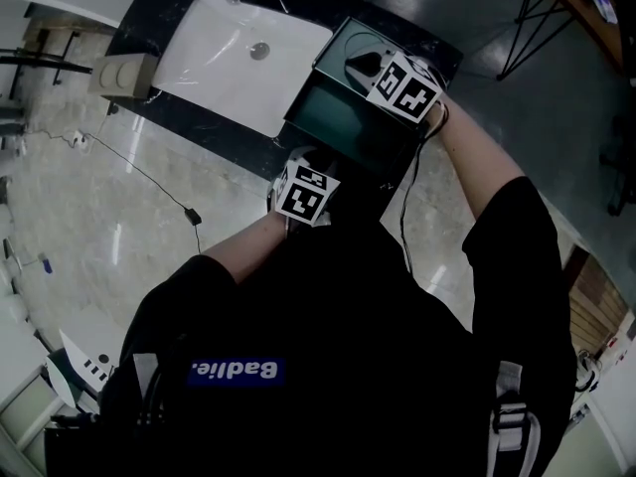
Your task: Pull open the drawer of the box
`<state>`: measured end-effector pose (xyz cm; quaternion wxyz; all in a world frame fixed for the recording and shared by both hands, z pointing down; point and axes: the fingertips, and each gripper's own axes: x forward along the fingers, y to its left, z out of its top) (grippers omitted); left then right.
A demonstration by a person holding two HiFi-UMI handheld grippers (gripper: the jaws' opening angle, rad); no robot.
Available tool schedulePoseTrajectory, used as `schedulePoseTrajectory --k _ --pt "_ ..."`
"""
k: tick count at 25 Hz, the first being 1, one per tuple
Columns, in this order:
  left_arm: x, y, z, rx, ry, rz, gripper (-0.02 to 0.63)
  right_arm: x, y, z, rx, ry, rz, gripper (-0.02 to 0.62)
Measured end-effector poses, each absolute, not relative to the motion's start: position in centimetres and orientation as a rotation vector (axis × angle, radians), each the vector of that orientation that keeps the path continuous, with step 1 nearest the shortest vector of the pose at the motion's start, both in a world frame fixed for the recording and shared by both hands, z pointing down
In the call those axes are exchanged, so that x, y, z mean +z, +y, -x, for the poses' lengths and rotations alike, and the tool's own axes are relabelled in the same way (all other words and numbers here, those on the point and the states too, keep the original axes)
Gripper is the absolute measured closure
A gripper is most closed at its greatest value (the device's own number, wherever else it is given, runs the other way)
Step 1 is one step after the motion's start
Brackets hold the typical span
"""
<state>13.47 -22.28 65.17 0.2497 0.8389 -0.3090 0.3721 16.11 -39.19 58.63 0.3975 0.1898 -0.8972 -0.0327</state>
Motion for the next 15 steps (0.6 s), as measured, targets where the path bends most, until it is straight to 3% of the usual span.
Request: schedulePoseTrajectory --k 15 --pt "62.8 -20.9 -8.6 0.932 -0.914 -2.242 0.538 58.5 -39.2 -17.2 -0.045 -2.236 -0.628 0.596"
